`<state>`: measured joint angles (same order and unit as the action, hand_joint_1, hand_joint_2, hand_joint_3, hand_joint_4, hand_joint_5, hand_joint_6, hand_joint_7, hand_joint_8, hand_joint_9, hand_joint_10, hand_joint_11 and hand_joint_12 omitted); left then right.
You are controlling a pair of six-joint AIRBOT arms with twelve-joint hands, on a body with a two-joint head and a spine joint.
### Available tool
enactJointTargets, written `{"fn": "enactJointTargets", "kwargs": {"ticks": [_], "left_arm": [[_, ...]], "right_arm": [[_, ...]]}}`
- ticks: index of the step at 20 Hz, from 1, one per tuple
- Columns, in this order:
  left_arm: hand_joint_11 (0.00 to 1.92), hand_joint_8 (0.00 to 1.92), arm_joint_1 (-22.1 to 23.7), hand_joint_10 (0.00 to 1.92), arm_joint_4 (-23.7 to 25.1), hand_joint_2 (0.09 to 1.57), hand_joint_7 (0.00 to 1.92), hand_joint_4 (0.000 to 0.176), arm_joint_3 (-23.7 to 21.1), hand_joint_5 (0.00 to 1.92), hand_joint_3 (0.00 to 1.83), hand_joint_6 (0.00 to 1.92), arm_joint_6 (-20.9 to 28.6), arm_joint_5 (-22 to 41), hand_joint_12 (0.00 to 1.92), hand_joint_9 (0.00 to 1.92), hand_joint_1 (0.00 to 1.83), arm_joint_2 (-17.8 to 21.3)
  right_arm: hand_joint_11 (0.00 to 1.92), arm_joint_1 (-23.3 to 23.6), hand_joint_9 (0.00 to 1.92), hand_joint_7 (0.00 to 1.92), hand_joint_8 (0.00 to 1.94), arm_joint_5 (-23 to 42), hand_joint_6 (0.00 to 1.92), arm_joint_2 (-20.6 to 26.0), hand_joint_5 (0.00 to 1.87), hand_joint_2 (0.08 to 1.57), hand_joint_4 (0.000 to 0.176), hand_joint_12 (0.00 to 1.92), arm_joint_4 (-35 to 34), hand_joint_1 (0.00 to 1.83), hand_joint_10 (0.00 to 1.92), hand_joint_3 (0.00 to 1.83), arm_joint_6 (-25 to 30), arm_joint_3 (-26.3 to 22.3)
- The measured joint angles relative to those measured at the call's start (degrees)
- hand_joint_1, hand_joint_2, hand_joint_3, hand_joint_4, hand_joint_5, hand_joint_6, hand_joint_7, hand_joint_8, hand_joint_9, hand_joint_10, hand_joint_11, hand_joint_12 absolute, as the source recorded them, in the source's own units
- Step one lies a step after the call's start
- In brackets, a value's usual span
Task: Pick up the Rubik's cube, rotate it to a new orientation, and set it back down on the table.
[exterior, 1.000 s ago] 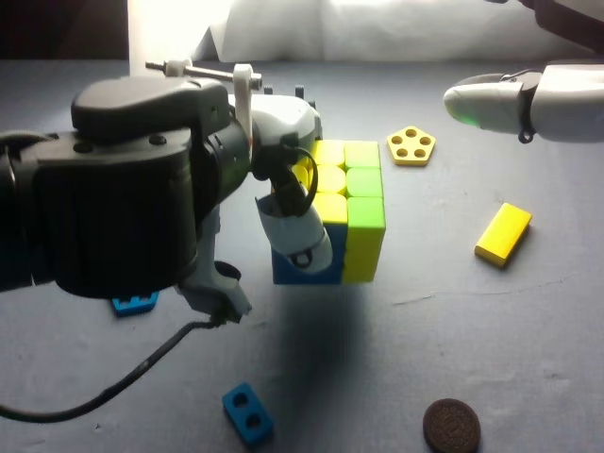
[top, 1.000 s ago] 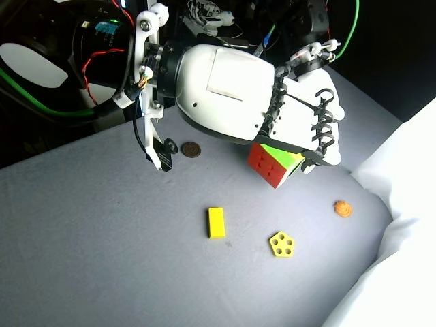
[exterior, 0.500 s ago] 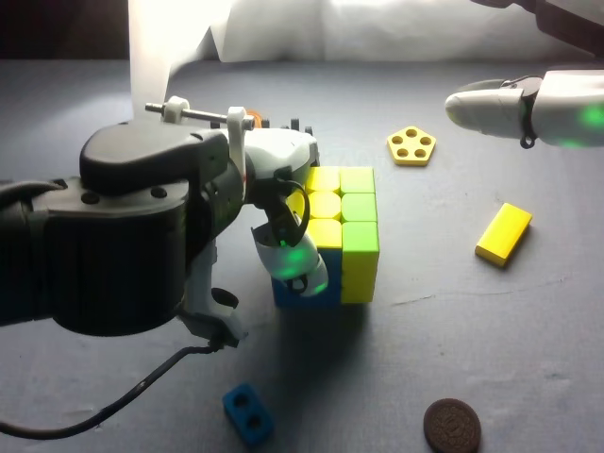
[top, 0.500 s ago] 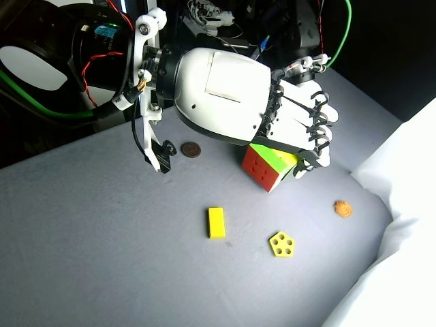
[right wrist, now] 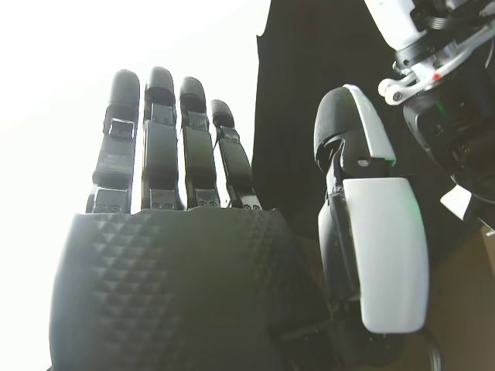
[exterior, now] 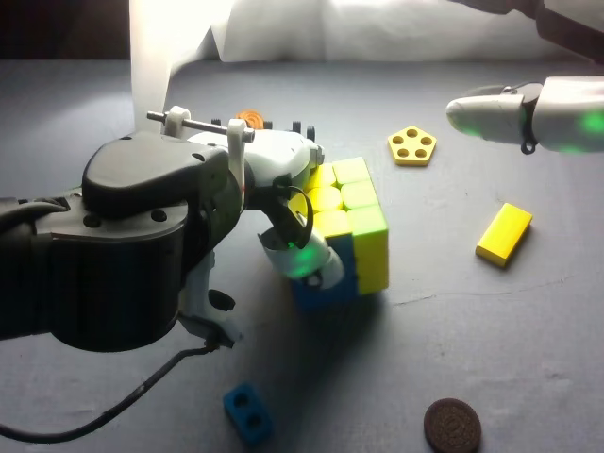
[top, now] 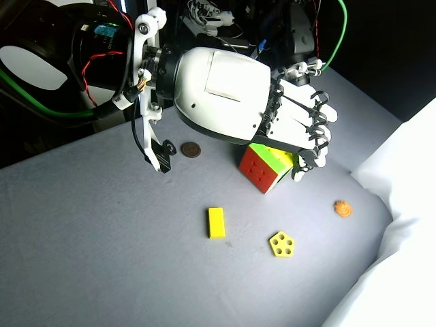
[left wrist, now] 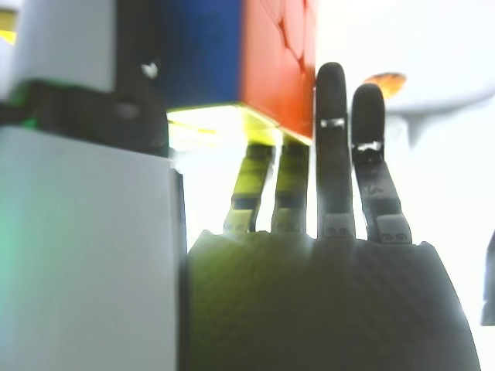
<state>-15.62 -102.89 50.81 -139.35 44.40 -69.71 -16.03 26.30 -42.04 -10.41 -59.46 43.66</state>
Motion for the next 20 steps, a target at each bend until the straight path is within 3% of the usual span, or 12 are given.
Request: {"fn": "enactJointTargets", "kwargs": {"ticks": [2, 3, 5, 7, 12, 16, 20], "left_arm": [[0.00, 0.00, -0.5, 0.00, -1.2, 0.96, 0.01, 0.052, -0.1, 0.00, 0.00, 0.00, 0.0, 0.0, 0.26, 0.01, 0.57, 0.0], [0.00, 0.00, -0.6, 0.00, -1.3, 0.92, 0.00, 0.081, -0.2, 0.00, 0.00, 0.00, 0.0, 0.0, 0.05, 0.00, 0.52, 0.0], [0.00, 0.00, -0.6, 0.00, -1.6, 0.88, 0.00, 0.108, -0.2, 0.00, 0.00, 0.00, 0.0, 0.1, 0.00, 0.00, 0.43, 0.0], [0.00, 0.00, -0.6, 0.00, -1.6, 0.85, 0.00, 0.121, -0.4, 0.00, 0.00, 0.00, 0.0, 0.0, 0.00, 0.00, 0.40, 0.0], [0.00, 0.00, -0.6, 0.00, -1.5, 0.82, 0.00, 0.122, -1.5, 0.00, 0.00, 0.00, -0.1, 0.2, 0.00, 0.00, 0.42, 1.0], [0.00, 0.00, 2.4, 0.00, -2.3, 0.84, 0.00, 0.109, -3.1, 0.00, 0.00, 0.00, -6.8, 0.0, 0.00, 0.00, 0.40, 3.9], [0.00, 0.00, 5.9, 0.00, 5.3, 0.85, 0.00, 0.091, -5.0, 0.00, 0.00, 0.00, -7.0, -2.1, 0.00, 0.00, 0.40, 8.4]], "right_arm": [[0.00, -0.4, 0.29, 0.26, 0.00, 0.5, 0.00, 0.0, 0.11, 1.23, 0.000, 0.75, 0.3, 0.53, 0.01, 0.00, 0.0, 0.0], [0.00, -0.5, 0.28, 0.26, 0.00, 0.4, 0.00, 0.0, 0.12, 1.23, 0.000, 0.71, 0.4, 0.53, 0.01, 0.00, 0.0, 0.0], [0.00, -0.7, 0.27, 0.26, 0.00, 0.4, 0.00, 0.0, 0.11, 1.23, 0.000, 0.71, 0.6, 0.53, 0.00, 0.00, 0.0, 0.0], [0.00, -0.7, 0.29, 0.26, 0.00, 0.5, 0.00, 0.0, 0.11, 1.24, 0.000, 0.71, 0.6, 0.52, 0.01, 0.00, 0.0, 0.0], [0.00, -0.7, 0.28, 0.24, 0.00, 0.5, 0.00, 0.0, 0.09, 1.25, 0.000, 0.72, 0.7, 0.50, 0.00, 0.00, 0.1, 0.0], [0.00, -1.0, 0.26, 0.24, 0.00, 1.0, 0.00, 0.0, 0.10, 1.24, 0.000, 0.62, 0.7, 0.51, 0.00, 0.00, 0.1, 0.0], [0.00, -1.1, 0.27, 0.25, 0.00, 1.1, 0.00, 0.0, 0.11, 1.24, 0.000, 0.58, 0.8, 0.51, 0.01, 0.00, 0.1, 0.0]]}}
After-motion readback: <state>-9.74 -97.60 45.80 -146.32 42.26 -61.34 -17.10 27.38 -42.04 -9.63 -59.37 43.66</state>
